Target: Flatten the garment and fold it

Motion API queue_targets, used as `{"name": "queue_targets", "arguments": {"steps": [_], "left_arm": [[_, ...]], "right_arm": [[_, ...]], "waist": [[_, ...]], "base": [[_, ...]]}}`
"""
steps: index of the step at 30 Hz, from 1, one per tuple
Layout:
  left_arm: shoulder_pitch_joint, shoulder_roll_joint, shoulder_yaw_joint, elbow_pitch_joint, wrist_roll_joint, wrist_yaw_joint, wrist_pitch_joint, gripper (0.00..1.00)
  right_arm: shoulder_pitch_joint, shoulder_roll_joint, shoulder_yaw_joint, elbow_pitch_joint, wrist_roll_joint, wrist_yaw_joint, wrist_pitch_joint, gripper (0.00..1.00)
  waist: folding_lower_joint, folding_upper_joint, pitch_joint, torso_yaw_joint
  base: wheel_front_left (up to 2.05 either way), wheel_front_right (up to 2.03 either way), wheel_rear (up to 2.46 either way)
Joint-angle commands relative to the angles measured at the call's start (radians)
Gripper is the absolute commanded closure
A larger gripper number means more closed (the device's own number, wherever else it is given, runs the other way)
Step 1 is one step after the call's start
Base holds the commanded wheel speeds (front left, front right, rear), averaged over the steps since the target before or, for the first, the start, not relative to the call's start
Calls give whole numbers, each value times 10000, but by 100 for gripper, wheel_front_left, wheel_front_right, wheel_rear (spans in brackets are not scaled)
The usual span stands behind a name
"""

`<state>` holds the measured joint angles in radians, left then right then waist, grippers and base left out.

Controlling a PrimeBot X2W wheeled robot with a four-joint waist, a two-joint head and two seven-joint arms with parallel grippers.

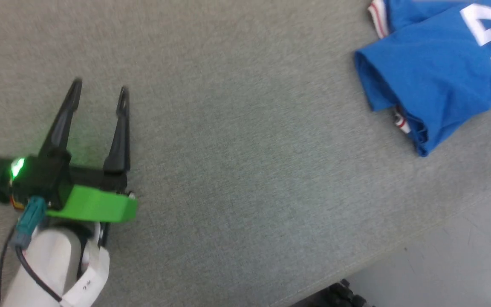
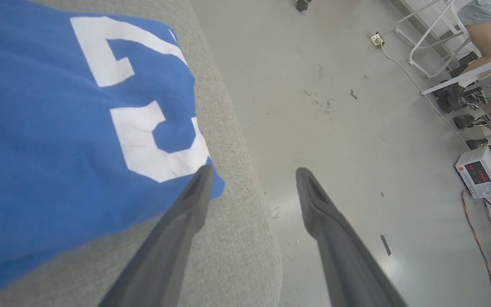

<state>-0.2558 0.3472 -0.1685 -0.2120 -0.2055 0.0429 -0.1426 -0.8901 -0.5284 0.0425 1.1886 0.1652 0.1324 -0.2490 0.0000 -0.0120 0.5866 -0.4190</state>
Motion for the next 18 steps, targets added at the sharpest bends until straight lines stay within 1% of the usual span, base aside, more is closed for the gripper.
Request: {"name": "queue_targets", "arguments": {"steps": [1,4,7,8,13,15,18], "left_arm": [[335,-52,108,142,-133,120,-172,0],[930,-201,189,423,-290,284,-409,0],[1369,-318,238,621,-394,413,-569,0],[1534,-385,258,687,-449,470,-628,0],[1893,-568,181,940,-560,531,-777,0],[1980,-625,166,1043,-600,554,-820,0],[2122,-711,153,1183,-629,630,-874,0]], "right_arm": [[431,51,-161,-158,-129,-17,-103,0],[1271,177,-529,-934,-327,-17,-120,0],[2370,399,-1003,-2003,-483,-17,-124,0],[2889,577,-1201,-2579,-555,-17,-124,0],[4686,1244,-2027,-4515,-726,-17,-126,0],[5283,1612,-2198,-5388,-754,-17,-110,0],[6044,2190,-2325,-6850,-776,-17,247,0]], "waist": [[0,120,-1629,317],[0,120,-2340,511],[0,120,-2910,758],[0,120,-3115,875],[0,120,-3762,1496],[0,120,-3952,1755],[0,120,-4210,2162]], "base": [[0,0,0],[0,0,0],[0,0,0],[0,0,0],[0,0,0],[0,0,0],[0,0,0]]}}
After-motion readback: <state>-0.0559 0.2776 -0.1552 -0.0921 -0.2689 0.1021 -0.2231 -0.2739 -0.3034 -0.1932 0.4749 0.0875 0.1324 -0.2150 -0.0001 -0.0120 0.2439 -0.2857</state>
